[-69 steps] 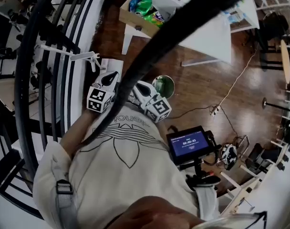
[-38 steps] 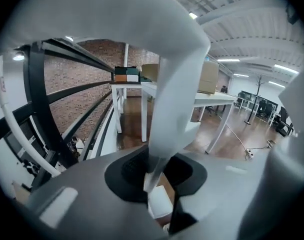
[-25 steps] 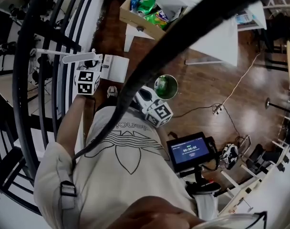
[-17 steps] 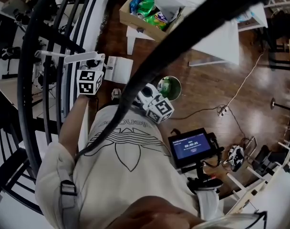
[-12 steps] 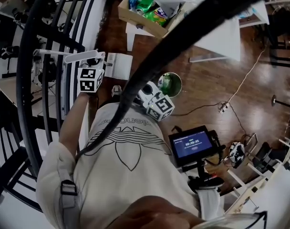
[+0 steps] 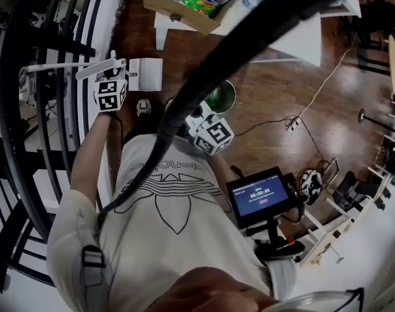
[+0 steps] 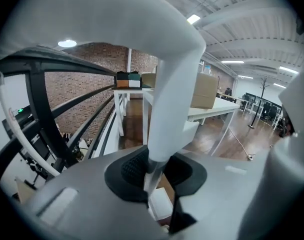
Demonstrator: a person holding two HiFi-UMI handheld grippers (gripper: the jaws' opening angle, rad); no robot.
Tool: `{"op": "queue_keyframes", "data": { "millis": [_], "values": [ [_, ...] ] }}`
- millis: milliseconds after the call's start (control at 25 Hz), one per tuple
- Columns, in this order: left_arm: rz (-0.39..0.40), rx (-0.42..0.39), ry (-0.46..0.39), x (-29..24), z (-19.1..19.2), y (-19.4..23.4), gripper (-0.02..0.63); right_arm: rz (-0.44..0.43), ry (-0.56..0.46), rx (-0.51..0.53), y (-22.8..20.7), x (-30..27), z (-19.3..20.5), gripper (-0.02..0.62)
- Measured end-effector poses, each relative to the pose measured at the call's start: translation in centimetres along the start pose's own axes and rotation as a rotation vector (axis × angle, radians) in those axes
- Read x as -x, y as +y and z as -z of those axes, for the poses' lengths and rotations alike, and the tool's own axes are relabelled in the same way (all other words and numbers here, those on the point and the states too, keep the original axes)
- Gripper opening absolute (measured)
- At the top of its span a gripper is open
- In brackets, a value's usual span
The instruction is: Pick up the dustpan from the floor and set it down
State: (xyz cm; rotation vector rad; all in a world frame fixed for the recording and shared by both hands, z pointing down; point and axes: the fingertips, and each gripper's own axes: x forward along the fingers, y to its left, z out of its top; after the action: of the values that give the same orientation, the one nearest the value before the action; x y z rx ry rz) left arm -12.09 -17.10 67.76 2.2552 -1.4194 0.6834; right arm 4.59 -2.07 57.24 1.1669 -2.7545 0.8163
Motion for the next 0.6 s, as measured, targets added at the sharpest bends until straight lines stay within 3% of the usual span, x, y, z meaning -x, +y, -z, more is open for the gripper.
{"op": "queue_keyframes", "data": {
  "millis": [280, 440, 480, 560, 600],
  "values": [
    [0.035, -0.025, 0.064, -2.8, 4.8, -1.0, 0.094, 0.048, 0.024, -0.022, -0.8, 1.5, 1.2, 0.002],
    [-0.002, -0.029, 0.047, -3.2, 5.7, 0.1, 0.098, 0.043, 0.016, -0.004, -0.9, 1.5, 1.3, 0.002],
    [-0.002, -0.038, 0.054, -3.2, 5.7, 0.2, 0.150, 0.044, 0.010, 0.000, -0.8, 1.5, 1.0, 0.003],
    [-0.012, -0.078, 0.084, -2.4, 6.2, 0.1, 0.339, 0.045, -0.005, 0.004, -0.7, 1.7, 0.5, 0.003],
    [-0.035, -0.110, 0.094, -1.6, 6.4, 0.2, 0.389, 0.046, -0.014, 0.007, -0.6, 1.9, 0.2, 0.002]
  ]
}}
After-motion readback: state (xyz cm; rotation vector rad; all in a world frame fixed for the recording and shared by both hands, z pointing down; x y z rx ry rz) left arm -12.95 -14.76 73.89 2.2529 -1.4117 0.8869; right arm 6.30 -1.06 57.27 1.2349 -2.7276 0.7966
